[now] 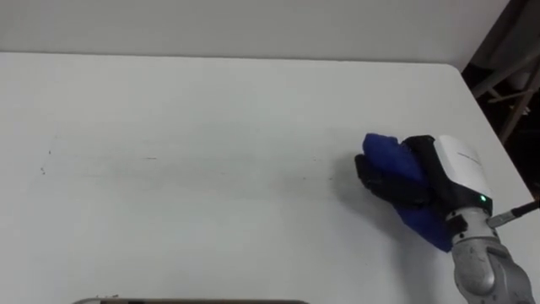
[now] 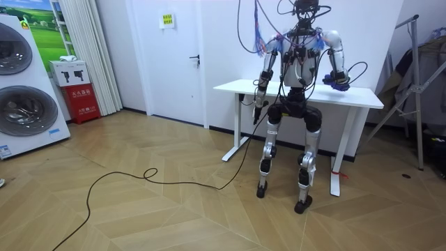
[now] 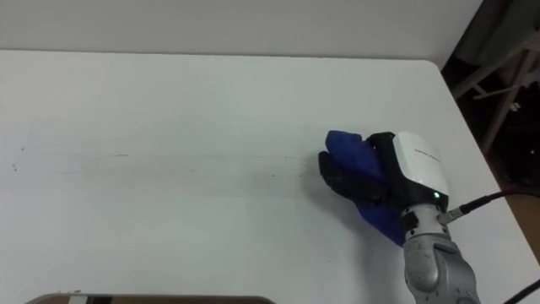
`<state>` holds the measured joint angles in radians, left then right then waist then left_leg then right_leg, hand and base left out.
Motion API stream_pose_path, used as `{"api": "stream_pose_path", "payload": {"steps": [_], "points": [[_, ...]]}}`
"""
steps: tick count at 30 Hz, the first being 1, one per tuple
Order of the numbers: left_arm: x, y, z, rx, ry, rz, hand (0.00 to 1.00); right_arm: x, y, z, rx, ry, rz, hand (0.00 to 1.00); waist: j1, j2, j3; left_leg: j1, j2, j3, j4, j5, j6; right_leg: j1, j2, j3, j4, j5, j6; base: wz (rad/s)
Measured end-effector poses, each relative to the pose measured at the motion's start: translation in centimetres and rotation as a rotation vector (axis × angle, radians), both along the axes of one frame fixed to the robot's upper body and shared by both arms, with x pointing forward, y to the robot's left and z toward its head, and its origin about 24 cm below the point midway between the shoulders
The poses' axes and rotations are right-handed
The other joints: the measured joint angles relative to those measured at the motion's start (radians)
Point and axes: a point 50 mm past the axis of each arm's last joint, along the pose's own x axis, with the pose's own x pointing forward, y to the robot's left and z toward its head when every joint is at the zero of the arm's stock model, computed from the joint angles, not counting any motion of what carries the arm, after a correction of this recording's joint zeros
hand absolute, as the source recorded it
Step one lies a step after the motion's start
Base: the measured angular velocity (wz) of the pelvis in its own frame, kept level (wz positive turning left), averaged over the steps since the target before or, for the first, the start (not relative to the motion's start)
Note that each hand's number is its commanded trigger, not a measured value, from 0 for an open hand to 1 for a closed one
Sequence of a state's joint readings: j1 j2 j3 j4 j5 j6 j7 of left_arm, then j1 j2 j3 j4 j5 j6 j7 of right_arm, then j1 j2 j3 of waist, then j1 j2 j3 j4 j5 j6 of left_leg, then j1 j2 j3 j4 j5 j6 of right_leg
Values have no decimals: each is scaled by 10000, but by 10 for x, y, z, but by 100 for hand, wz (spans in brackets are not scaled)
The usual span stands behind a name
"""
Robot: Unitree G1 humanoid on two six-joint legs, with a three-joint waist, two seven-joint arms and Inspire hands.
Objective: Wipe table
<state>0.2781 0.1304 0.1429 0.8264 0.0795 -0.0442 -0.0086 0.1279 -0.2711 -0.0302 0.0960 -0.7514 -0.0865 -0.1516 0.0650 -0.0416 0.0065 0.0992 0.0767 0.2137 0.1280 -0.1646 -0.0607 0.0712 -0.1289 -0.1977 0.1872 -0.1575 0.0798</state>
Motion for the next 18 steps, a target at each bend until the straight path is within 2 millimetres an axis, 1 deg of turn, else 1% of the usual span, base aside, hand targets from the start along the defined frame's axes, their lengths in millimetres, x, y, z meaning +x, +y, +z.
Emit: {"api": "stream_pose_path", "payload": {"steps": [4, 8, 14, 16, 18], "points": [[0, 0, 0, -25, -15, -14, 0, 0, -3, 4, 63, -226, -108, 0, -57, -3, 3, 1, 1, 1, 2, 1, 1, -27, -2, 2, -1, 0, 0, 0], [0, -1, 0, -48, -17, -17, 0, 2, -7, 17, 650, -1072, -437, 0, -39, -47, 16, 27, 3, 15, 12, 2, 1, -31, -2, 3, -7, 0, 0, 0], [1, 0, 0, -63, -89, 20, 0, 1, -16, 20, 3850, -1806, -1317, 0, -112, -24, 51, 157, 9, 1, 8, -1, -3, 112, -2, -13, -28, -2, 1, 0], [0, 0, 0, -70, -85, 22, 0, 0, -19, 21, 4362, -1908, -1502, 0, -144, 1, 69, 136, 8, -3, 1, -14, -6, 104, 0, -17, -30, -2, 1, 0], [-1, 1, 0, -59, -75, 100, 0, -1, -25, 23, 4872, -2072, -1766, 0, -214, 2, 62, 75, 5, -3, 3, -18, -7, 87, 0, -18, -30, -4, 4, 0]]}}
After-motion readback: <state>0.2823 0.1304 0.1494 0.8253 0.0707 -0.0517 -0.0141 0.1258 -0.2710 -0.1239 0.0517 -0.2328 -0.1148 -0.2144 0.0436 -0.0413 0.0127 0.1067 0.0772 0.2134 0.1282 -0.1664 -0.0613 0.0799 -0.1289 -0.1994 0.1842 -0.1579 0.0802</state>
